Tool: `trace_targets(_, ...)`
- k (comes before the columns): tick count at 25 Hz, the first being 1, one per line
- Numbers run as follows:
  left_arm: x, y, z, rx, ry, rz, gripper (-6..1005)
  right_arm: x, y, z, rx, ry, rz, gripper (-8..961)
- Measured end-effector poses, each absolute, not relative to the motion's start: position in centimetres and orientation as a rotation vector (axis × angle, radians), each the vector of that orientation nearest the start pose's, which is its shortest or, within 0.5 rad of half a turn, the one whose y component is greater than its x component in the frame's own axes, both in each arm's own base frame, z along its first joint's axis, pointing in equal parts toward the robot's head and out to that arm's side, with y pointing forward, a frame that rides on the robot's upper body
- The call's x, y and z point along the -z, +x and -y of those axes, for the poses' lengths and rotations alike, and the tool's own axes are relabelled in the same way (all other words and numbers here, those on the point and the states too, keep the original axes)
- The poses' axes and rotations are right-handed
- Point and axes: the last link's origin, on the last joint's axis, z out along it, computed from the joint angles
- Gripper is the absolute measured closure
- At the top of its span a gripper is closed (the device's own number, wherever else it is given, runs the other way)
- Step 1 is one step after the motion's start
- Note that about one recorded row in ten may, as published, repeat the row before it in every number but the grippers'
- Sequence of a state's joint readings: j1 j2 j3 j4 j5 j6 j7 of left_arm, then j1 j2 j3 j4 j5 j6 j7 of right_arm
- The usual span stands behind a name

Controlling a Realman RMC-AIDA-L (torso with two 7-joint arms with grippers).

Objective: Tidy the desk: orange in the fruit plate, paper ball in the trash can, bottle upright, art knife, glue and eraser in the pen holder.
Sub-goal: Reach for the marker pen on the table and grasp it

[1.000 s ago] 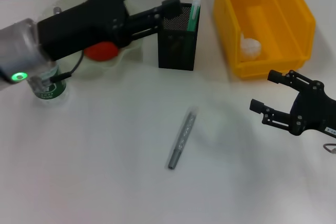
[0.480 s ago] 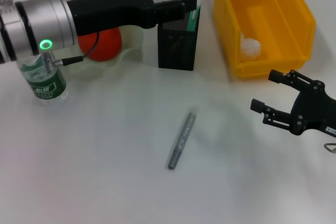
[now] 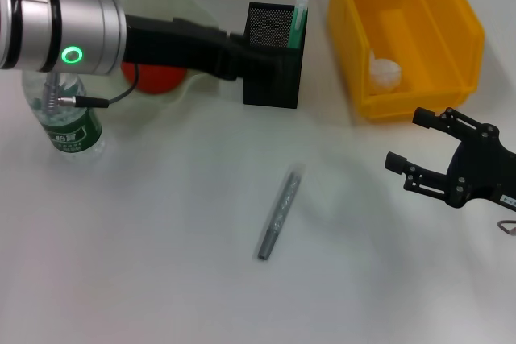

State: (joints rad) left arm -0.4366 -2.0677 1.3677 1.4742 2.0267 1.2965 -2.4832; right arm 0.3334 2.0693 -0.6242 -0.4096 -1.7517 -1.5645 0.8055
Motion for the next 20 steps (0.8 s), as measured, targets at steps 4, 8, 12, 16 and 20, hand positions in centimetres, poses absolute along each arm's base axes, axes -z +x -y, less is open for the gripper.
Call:
trace_targets(4,-1.3,-12.1,-34.7,0.257,-2.676,0.973,200,0.9,31.7,-26.9,-0.838,-2.422,-0.371,137)
trace_targets(8,-0.6,-11.2,-34.6,0.134,-2.707,1.015,200,0.9,31.7,-26.9,-0.838,-2.423,-0.368,137)
trace_targets(12,1.1,-9.6,-34.4,-0.031,-2.742,1.036,200,0.9,31.7,-26.9,-0.837,-2.426,-0.365,137)
trace_targets(16,1.6,-9.3,-34.4,-0.08,-2.746,1.04,201,0.9,31.7,-26.9,-0.837,-2.427,-0.364,137)
trace_targets(20,3.8,-8.8,-34.4,-0.251,-2.759,1.067,201,0.8,31.7,-26.9,-0.828,-2.431,-0.349,137)
